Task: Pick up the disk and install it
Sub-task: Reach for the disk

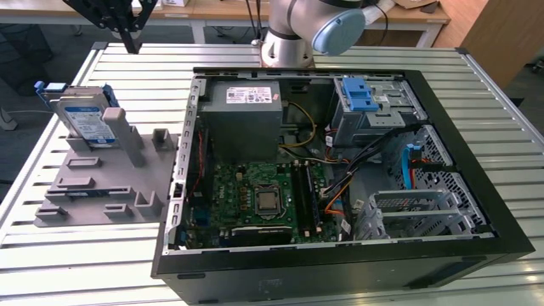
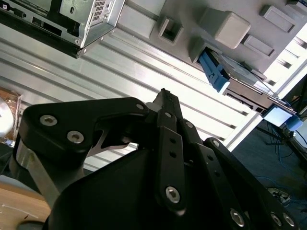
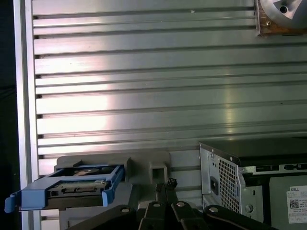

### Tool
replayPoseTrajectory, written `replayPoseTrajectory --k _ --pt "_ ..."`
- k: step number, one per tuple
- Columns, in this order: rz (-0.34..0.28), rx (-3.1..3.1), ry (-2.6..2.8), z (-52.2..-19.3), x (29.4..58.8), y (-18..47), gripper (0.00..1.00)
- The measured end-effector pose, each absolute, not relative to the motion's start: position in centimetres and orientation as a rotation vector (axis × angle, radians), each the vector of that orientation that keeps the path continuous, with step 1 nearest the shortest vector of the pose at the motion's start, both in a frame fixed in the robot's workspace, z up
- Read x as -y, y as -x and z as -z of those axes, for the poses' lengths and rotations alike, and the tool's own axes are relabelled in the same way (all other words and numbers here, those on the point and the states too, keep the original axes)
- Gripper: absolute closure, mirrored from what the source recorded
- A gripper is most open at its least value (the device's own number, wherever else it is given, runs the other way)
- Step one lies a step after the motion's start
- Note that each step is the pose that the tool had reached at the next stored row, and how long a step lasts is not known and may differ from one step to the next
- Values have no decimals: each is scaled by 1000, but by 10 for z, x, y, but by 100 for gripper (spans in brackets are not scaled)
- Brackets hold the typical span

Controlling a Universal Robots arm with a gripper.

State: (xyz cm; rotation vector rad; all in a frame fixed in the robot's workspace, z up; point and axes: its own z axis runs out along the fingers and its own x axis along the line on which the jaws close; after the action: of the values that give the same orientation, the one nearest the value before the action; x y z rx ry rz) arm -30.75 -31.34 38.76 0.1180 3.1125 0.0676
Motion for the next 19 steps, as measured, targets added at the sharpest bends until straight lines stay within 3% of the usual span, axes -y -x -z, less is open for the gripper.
replayPoseTrajectory --k 19 --pt "-68 -3114 -106 -387 321 314 89"
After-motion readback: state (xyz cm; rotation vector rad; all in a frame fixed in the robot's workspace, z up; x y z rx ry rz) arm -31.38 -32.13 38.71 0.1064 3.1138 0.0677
